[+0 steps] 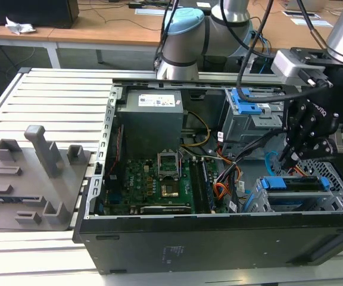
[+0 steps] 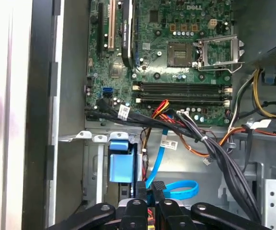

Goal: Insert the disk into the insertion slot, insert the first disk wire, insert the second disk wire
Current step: 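Insert the second disk wire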

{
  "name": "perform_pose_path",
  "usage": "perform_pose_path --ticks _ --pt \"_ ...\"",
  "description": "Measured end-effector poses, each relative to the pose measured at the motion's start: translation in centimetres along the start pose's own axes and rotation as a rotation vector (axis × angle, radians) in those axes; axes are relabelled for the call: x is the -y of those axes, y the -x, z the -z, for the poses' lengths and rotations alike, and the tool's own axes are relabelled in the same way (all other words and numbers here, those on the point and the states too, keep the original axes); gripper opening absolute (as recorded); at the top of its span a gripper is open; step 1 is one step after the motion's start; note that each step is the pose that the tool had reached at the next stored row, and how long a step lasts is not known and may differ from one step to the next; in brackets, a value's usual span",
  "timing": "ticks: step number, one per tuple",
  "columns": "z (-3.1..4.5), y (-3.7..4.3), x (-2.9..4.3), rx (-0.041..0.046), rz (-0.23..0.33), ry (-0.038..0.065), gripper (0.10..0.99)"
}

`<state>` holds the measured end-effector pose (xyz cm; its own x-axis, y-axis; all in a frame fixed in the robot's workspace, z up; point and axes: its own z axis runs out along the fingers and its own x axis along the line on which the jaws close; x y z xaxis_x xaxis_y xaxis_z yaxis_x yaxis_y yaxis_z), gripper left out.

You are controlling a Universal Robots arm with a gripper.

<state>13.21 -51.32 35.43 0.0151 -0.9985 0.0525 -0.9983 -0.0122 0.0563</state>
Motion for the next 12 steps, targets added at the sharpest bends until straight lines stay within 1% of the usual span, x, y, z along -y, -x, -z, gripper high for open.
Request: perform_pose_path --ticks 1,2,4,6,8,12 --pt "-0.08 -0.66 0.2 -0.0001 0.0 0.001 0.161" --pt "-0.16 -1.1 0.32 0.0 0.0 0.001 0.161" --pt "-0.32 -1.5 0.58 0.0002 0.0 0.001 0.161" --pt "-0.67 -1.49 0.93 0.0 0.0 0.001 0.161" --pt "-0.83 -1.49 1.34 0.0 0.0 0.001 0.161" --pt "-0.99 -1.49 1.7 -0.0002 0.0 0.002 0.161"
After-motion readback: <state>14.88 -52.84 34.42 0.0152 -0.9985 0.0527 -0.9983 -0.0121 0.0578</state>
